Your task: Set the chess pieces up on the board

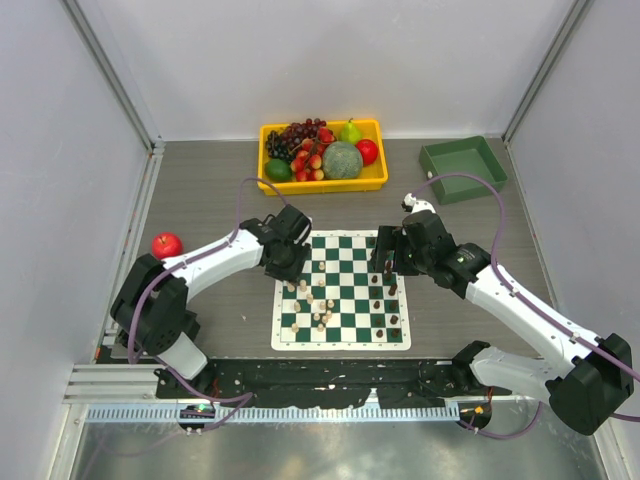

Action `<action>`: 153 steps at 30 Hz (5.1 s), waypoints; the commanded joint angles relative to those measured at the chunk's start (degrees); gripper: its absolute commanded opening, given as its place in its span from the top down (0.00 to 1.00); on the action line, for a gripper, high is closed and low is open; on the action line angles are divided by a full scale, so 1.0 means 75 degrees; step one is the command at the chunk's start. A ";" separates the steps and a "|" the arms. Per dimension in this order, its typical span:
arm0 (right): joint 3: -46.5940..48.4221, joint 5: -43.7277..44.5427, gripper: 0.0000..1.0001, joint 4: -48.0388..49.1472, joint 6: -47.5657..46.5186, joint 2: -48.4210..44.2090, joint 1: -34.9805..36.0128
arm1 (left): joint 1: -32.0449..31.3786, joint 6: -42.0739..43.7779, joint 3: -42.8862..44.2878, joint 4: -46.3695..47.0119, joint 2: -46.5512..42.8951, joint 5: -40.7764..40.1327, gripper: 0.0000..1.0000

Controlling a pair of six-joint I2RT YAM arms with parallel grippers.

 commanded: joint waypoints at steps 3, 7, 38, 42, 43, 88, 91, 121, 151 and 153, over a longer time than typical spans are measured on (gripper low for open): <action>0.0057 -0.0021 0.12 0.0209 0.0008 -0.0064 -0.0033 | 0.0094 0.0012 0.0022 0.0134 0.0113 0.0129 0.59; 0.0033 -0.0010 0.12 0.0209 0.0008 -0.0064 -0.0010 | 0.0082 0.0035 0.0022 0.0169 0.0101 0.0211 0.60; 0.0021 0.0037 0.11 0.0209 0.0043 -0.0040 -0.0021 | 0.0153 0.0129 0.0818 -0.0159 0.0417 -0.0375 0.84; 0.0010 0.0026 0.11 0.0210 0.0031 -0.0017 -0.0021 | 0.0152 0.0141 0.0865 -0.0170 0.0511 -0.0387 0.83; 0.0010 0.0026 0.11 0.0209 0.0031 -0.0005 -0.0021 | 0.0153 0.0129 0.0854 -0.0170 0.0523 -0.0387 0.84; 0.0010 -0.0021 0.11 0.0256 0.0078 -0.0028 -0.0021 | 0.0048 -0.0222 0.1264 -0.0276 -0.0403 -0.0199 0.43; -0.0014 0.0014 0.12 0.0256 0.0078 -0.0087 -0.0021 | -0.0163 -0.0339 0.1311 -0.0276 -0.0345 -0.0223 0.45; -0.0084 0.0073 0.11 0.0245 0.0078 -0.0122 -0.0021 | -0.0703 -0.0398 0.1393 -0.0370 0.0734 -0.0234 0.60; -0.0096 0.0049 0.11 0.0256 0.0078 -0.0111 -0.0021 | -0.0715 -0.0234 0.1416 -0.0534 0.1156 -0.0164 0.67; -0.0084 0.0049 0.11 0.0245 0.0090 -0.0110 -0.0021 | -0.0726 -0.0211 0.1416 -0.0545 0.1156 -0.0164 0.69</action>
